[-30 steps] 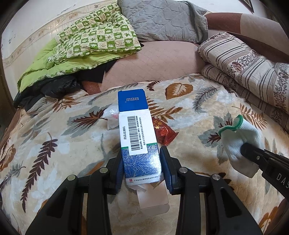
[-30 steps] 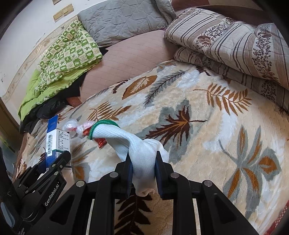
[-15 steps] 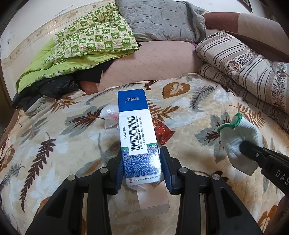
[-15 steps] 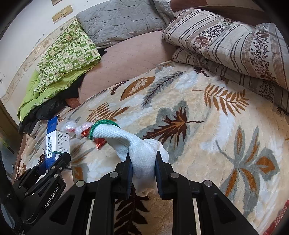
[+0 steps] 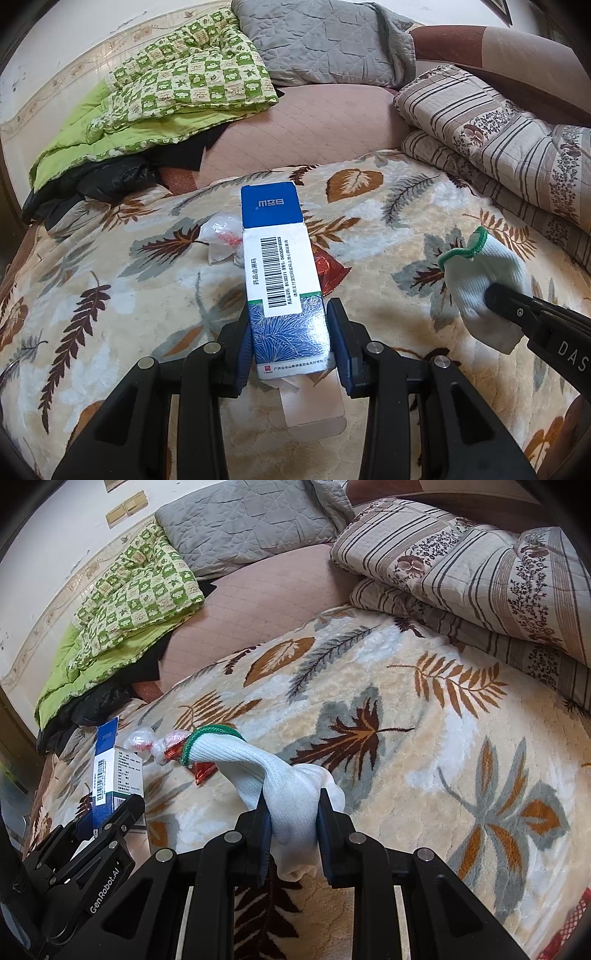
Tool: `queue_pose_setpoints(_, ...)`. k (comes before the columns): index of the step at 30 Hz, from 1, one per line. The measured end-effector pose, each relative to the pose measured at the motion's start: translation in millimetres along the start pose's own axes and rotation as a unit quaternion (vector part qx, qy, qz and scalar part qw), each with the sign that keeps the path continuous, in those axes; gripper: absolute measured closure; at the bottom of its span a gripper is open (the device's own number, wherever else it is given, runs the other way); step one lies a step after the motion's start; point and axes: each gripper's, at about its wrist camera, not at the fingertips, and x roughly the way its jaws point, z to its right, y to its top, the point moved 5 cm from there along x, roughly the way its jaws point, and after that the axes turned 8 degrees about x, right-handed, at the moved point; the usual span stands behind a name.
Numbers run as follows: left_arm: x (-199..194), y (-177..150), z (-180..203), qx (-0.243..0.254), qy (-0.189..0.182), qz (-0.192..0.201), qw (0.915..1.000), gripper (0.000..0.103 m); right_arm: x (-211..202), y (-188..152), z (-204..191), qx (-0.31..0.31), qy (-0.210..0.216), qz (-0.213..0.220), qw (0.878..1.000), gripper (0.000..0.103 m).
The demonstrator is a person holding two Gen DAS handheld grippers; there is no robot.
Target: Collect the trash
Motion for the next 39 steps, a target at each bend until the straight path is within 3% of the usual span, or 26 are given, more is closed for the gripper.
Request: queue_pose_setpoints(39,-5.1,3.1,7.3,0.004,-0.005,0.007,1.0,0.067,-6.3,7.1,0.7,-0.001,-0.005,0.009,1.0,0.079)
